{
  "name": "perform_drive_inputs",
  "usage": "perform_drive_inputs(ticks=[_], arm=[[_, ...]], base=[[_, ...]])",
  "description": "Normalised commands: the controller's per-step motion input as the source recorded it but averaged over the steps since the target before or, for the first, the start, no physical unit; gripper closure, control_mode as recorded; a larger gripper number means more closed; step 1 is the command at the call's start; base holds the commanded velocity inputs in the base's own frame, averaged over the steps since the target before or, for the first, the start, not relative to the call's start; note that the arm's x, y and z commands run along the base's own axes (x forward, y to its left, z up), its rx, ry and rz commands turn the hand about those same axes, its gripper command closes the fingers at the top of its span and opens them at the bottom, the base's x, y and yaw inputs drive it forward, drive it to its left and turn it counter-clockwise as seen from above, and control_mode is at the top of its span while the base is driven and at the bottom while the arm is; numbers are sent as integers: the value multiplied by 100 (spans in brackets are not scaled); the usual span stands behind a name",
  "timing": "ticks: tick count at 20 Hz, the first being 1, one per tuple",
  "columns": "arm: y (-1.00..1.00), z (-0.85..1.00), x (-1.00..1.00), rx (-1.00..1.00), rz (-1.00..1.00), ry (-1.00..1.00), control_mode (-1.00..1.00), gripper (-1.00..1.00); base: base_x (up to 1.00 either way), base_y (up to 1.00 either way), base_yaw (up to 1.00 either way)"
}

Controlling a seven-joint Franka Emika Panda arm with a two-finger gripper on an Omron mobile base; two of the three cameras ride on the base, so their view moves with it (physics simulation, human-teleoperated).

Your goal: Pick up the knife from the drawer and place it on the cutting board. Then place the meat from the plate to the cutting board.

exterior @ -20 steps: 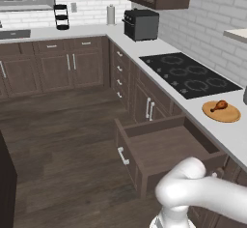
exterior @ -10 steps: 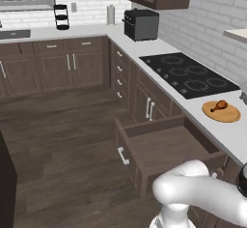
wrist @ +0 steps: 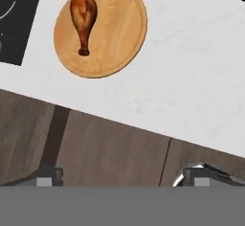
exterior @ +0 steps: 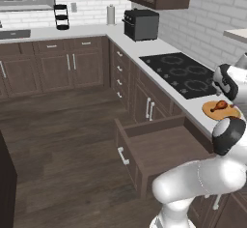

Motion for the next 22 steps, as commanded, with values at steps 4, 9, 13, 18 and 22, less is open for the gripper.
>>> perform_drive_inputs(ticks=[4, 9, 13, 18, 22], arm=[[-13, -16, 54, -15, 2, 28, -100, -100], [-51, -36, 13, -4, 16, 4, -100, -100], [-100, -34, 0, 0, 32, 0, -100, -100], [-16, -24, 13, 0, 10, 0, -100, -100], [0, -20, 8, 0, 0, -1, -100, -100]], base=[[0, 0, 0], [0, 0, 0], [0, 0, 0], [0, 0, 0], [0, 0, 0]])
